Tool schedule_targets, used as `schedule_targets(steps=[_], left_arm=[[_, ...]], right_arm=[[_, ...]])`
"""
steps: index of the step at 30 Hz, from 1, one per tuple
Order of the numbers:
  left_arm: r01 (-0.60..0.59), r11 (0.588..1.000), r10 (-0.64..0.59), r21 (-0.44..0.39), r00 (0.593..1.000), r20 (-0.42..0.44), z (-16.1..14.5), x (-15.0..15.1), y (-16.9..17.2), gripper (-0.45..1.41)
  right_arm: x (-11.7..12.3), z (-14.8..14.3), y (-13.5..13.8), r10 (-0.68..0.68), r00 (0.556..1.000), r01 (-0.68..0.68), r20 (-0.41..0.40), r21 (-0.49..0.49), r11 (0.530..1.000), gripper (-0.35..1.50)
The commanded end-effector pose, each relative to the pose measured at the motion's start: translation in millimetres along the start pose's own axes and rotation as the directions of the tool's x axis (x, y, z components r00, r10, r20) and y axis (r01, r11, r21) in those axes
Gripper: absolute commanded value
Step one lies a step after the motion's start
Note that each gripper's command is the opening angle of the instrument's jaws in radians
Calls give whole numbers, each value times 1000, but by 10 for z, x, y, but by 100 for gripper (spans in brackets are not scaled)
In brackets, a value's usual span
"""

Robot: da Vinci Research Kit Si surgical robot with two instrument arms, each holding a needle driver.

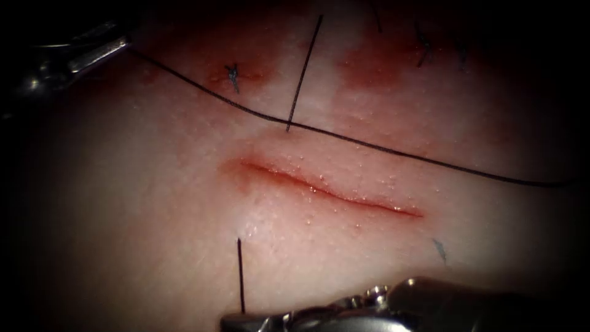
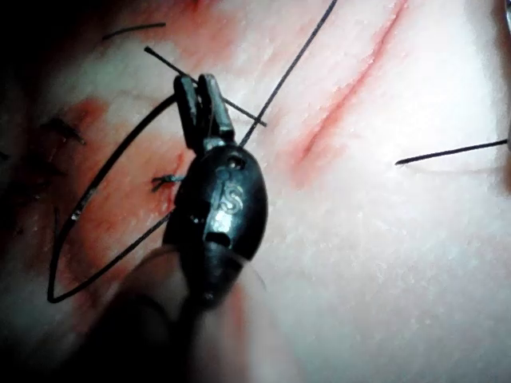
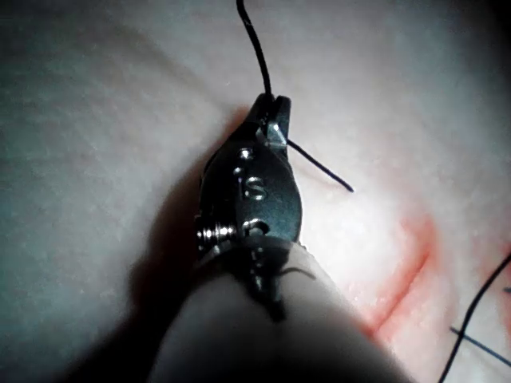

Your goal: Wound Closure

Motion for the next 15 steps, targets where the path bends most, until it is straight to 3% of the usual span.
schedule_targets(steps=[1, 6, 8, 9, 10, 11, 12, 14, 15], left_arm=[[0, 1000, 0, -1, 1000, -1, 6, -5, 3, -45], [0, 1000, 0, -1, 1000, -1, 6, -5, 3, -45], [0, 1000, 0, -1, 1000, -1, 7, -5, 4, -45], [0, 1000, 0, -3, 1000, 1, 7, -5, 4, -45], [0, 1000, 0, -3, 1000, 1, 7, -5, 4, -45], [0, 1000, 1, -2, 1000, 2, 7, -5, 4, -45], [-1, 1000, 1, -1, 1000, 2, 8, -5, 5, -45], [-1, 1000, 1, 0, 1000, 2, 8, -5, 5, -45], [-1, 1000, 1, -2, 1000, 4, 9, -5, 5, -45]], right_arm=[[6, 10, -13, 0, 1000, 0, -5, 8, 1000, -35], [32, 7, -44, -16, 999, 18, -28, 95, 995, -35], [35, 8, -44, -16, 1000, 18, -27, 98, 995, -35], [36, 9, -41, -11, 999, 14, -33, 90, 996, -11], [36, 9, -41, -11, 999, 14, -33, 90, 996, -11], [35, 9, -36, -7, 999, 10, -39, 84, 996, 31], [31, 9, -22, 7, 998, -2, -66, 62, 998, 104], [26, 9, -9, 23, 995, -21, -96, 27, 999, 135], [24, 8, -4, 28, 994, -28, -105, 1, 1000, 141]])
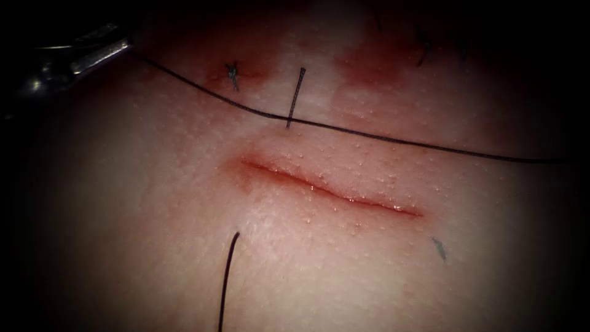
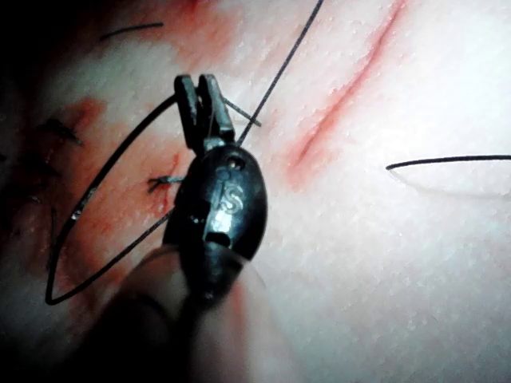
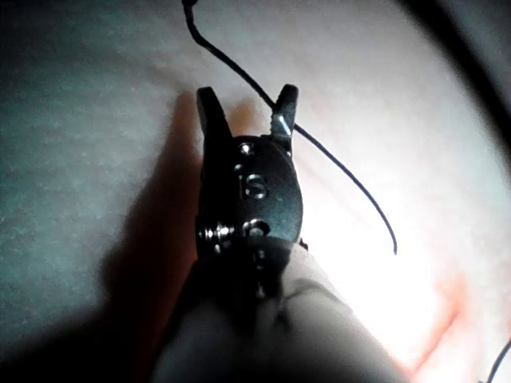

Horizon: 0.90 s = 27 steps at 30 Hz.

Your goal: Wound Closure

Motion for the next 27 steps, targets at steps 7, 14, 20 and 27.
schedule_targets(steps=[7, 14, 20, 27], left_arm=[[34, 999, -34, -19, 999, -27, 40, 13, -17, -45], [-13, 993, -13, -117, 976, -217, 83, 79, -28, -45], [-62, 989, 21, -132, 956, -292, 94, 113, -35, -45], [-82, 981, -2, -179, 906, -423, 112, 129, -46, -45]], right_arm=[[-17, -12, 23, 8, 1000, -9, -5, -101, 995, 148], [-29, -49, 36, 5, 994, 18, 107, -218, 976, 141], [-50, -72, 56, 48, 974, 27, 221, -324, 946, 135], [-72, -86, 66, 102, 950, 24, 294, -396, 918, 125]])
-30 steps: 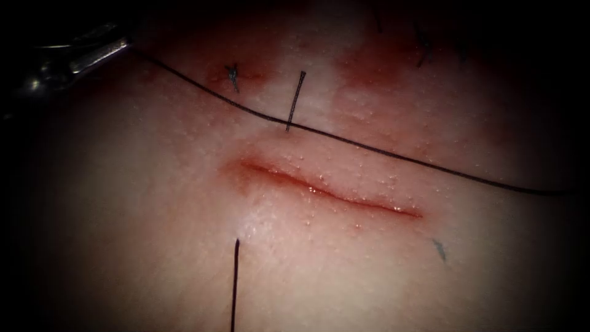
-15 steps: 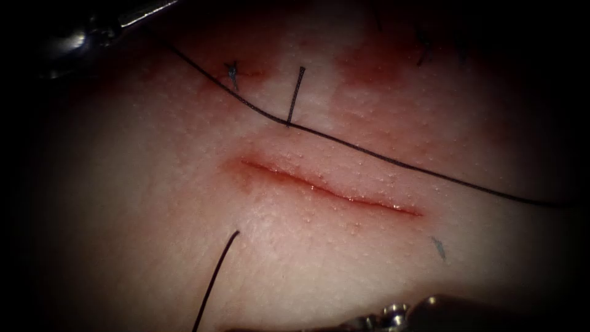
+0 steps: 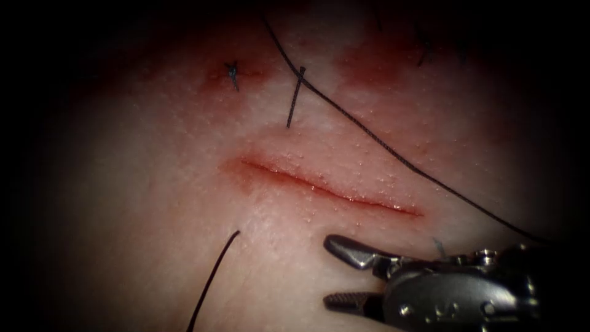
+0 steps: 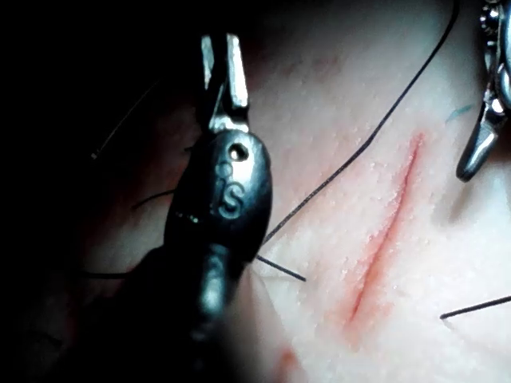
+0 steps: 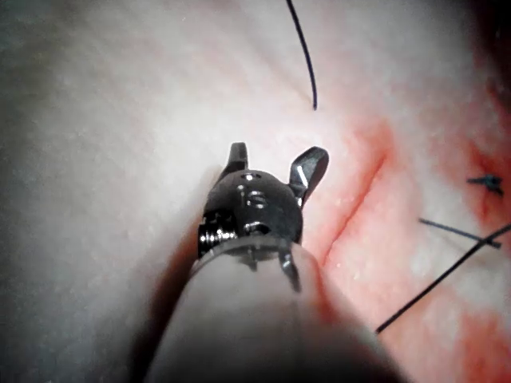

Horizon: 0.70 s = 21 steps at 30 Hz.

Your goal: Wound Closure

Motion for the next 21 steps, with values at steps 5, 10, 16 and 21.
schedule_targets(steps=[5, 10, 16, 21], left_arm=[[-19, 999, 16, -36, 996, -82, 27, -24, -9, -45], [-21, 997, 13, -77, 995, -98, 49, -47, -25, -45], [-28, 994, 15, -109, 993, -117, 53, -96, -39, -45], [16, 992, -25, -129, 998, -63, 25, -153, -26, -45]], right_arm=[[2, 8, -13, -3, 1000, 3, 5, 2, 1000, 118], [5, 11, -16, -3, 1000, 3, 5, 0, 1000, 116], [2, 11, -18, -5, 1000, 5, 5, -1, 1000, 116], [2, 12, -19, -6, 1000, 6, 5, -2, 1000, 116]])
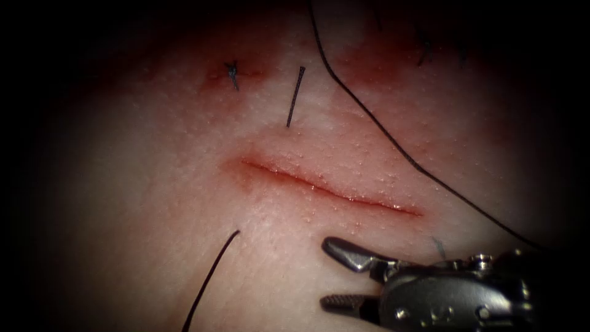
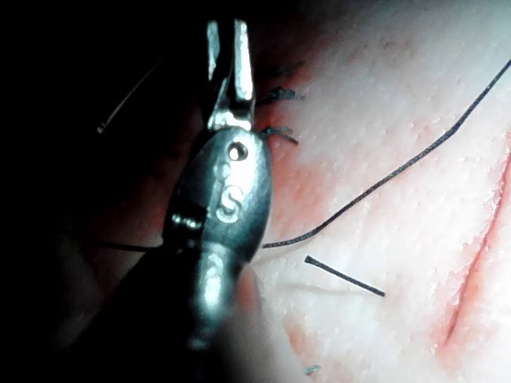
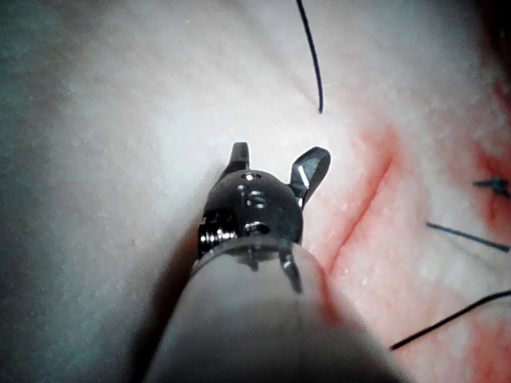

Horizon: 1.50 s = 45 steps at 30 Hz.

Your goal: Wound Closure

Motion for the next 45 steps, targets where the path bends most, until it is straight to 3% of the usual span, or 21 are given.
schedule_targets(steps=[1, 3, 4, 9, 13, 15, 16, 17, 18, 21, 23, 24, 27, 30, 33, 36, 37, 38, 40, 41, 45], left_arm=[[8, 1000, -8, 1, 1000, 25, -5, -23, 6, -45], [16, 1000, -16, 2, 999, 42, -14, -36, 10, -45], [34, 999, -33, -3, 995, 97, -34, -66, 21, -45], [93, 996, -90, -1, 973, 213, -86, -133, 48, -45], [154, 988, -155, 24, 945, 288, -123, -176, 71, -45], [180, 982, -187, 52, 925, 331, -137, -190, 81, -45], [188, 980, -198, 62, 919, 340, -143, -194, 84, -45], [202, 977, -215, 75, 911, 352, -148, -197, 88, -45], [214, 973, -230, 86, 906, 356, -152, -198, 90, -45], [231, 968, -253, 103, 897, 364, -158, -197, 96, -45], [269, 956, -294, 120, 875, 385, -162, -191, 103, 5], [269, 956, -294, 120, 875, 385, -162, -191, 103, 5], [341, 929, -368, 142, 815, 448, -164, -181, 114, 56], [392, 901, -431, 188, 753, 497, -164, -173, 122, 98], [381, 892, -449, 242, 692, 565, -166, -163, 125, 121], [368, 888, -455, 277, 610, 648, -173, -148, 125, 131], [368, 888, -455, 277, 610, 648, -173, -148, 125, 131], [363, 884, -460, 294, 564, 686, -180, -136, 126, 133], [363, 882, -461, 300, 543, 701, -184, -130, 126, 135], [360, 876, -472, 320, 509, 720, -195, -114, 127, 131], [364, 863, -496, 350, 480, 723, -211, -83, 128, 113]], right_arm=[[0, 9, -8, 0, 1000, 0, -2, 1, 1000, 116], [0, 9, -8, 1, 1000, -1, -1, 1, 1000, 116], [-1, 10, -6, 2, 1000, -2, 0, 0, 1000, 113], [-9, 12, 12, 194, 981, -194, 25, -6, 981, 88], [-16, 16, 27, 315, 948, -314, 37, -18, 949, 113], [-19, 17, 31, 378, 925, -378, 36, -11, 926, 113], [-20, 18, 32, 394, 919, -394, 31, 6, 919, 103], [-20, 18, 33, 396, 918, -396, 17, 16, 918, 69], [-20, 18, 35, 409, 912, -409, 4, 27, 912, 4], [-18, 20, 43, 488, 873, -488, -7, 20, 873, -1], [-20, 29, 59, 525, 851, -525, -5, 11, 851, 10], [-20, 29, 59, 525, 851, -525, -5, 11, 851, 10], [-32, 46, 80, 567, 824, -567, 1, 2, 824, 5], [-46, 59, 88, 610, 793, -609, -5, 36, 792, -31], [-64, 70, 88, 680, 733, -677, -3, 91, 730, 17], [-80, 76, 82, 724, 690, -719, 1, 119, 685, 71], [-80, 76, 82, 724, 690, -719, 1, 119, 685, 71], [-88, 80, 79, 733, 680, -728, 1, 122, 675, 93], [-91, 81, 79, 736, 677, -730, 1, 124, 672, 98], [-93, 83, 82, 755, 656, -750, 9, 123, 650, 101], [-99, 95, 92, 824, 566, -820, 25, 117, 560, 96]])
